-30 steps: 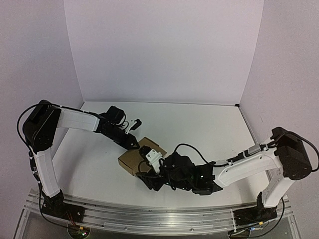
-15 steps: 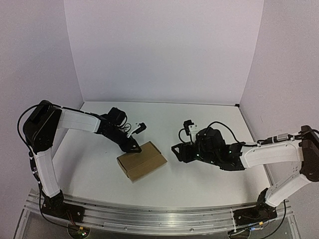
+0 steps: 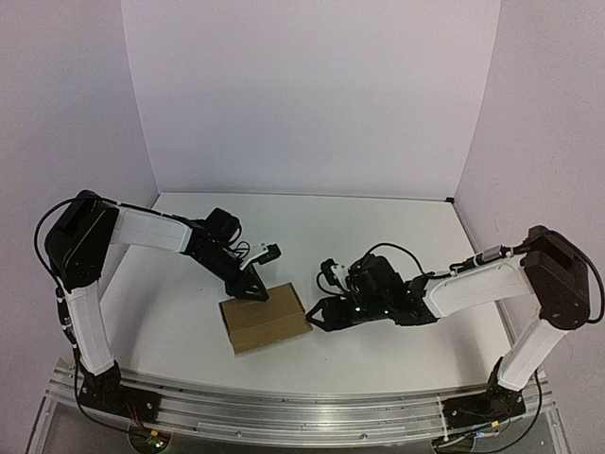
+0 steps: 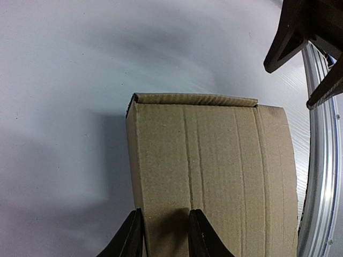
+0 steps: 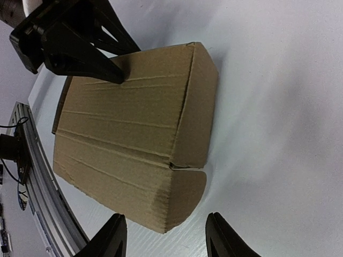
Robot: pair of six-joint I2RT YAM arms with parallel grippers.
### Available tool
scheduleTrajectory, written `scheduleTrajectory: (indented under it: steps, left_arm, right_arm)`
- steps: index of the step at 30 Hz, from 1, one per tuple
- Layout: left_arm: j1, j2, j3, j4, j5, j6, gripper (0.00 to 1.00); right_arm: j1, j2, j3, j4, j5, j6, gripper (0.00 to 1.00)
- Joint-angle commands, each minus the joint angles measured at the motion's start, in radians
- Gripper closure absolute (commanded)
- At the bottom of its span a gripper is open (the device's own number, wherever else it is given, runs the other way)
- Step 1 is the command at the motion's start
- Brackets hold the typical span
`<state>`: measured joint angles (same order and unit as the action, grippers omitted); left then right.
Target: Fold the paper box
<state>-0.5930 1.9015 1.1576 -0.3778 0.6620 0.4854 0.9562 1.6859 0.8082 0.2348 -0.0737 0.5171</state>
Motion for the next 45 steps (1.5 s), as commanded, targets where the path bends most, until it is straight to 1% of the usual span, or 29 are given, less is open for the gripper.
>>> scheduleTrajectory:
  steps: [1,4,8,14,18,22,29,33,40,45]
  left_arm:
    - [-0.010,0.055,-0.027,-0.123,-0.059,0.041,0.71]
    - [-0.010,0.058,-0.030,-0.120,-0.058,0.039,0.71]
    - [-0.010,0.059,-0.034,-0.115,-0.058,0.037,0.71]
    - [-0.011,0.057,-0.040,-0.112,-0.056,0.032,0.71]
    - [-0.010,0.059,-0.040,-0.107,-0.055,0.030,0.71]
    - [-0.010,0.061,-0.040,-0.105,-0.055,0.029,0.71]
    - [-0.010,0.063,-0.033,-0.115,-0.050,0.039,0.71]
    - [-0.010,0.064,-0.033,-0.120,-0.050,0.050,0.71]
    - [-0.010,0.064,-0.035,-0.122,-0.043,0.062,0.71]
    - [-0.010,0.063,-0.040,-0.123,-0.038,0.068,0.72]
  right_arm:
    - [0.000,-0.003,0.011,0.064,-0.084,0.015,0.48]
    - [0.000,0.016,0.010,0.068,-0.078,0.031,0.49]
    - [0.000,0.083,0.044,0.084,-0.089,0.051,0.52]
    - [0.000,0.126,0.070,0.109,-0.104,0.077,0.59]
    - [0.001,0.139,0.054,0.139,-0.112,0.102,0.66]
    - [0.001,0.170,0.064,0.165,-0.126,0.117,0.69]
    - [0.000,0.182,0.078,0.172,-0.072,0.097,0.77]
    - [0.000,0.191,0.088,0.171,-0.044,0.061,0.78]
    - [0.002,0.232,0.091,0.172,0.053,-0.009,0.79]
    - [0.013,0.258,0.102,0.170,0.134,-0.039,0.76]
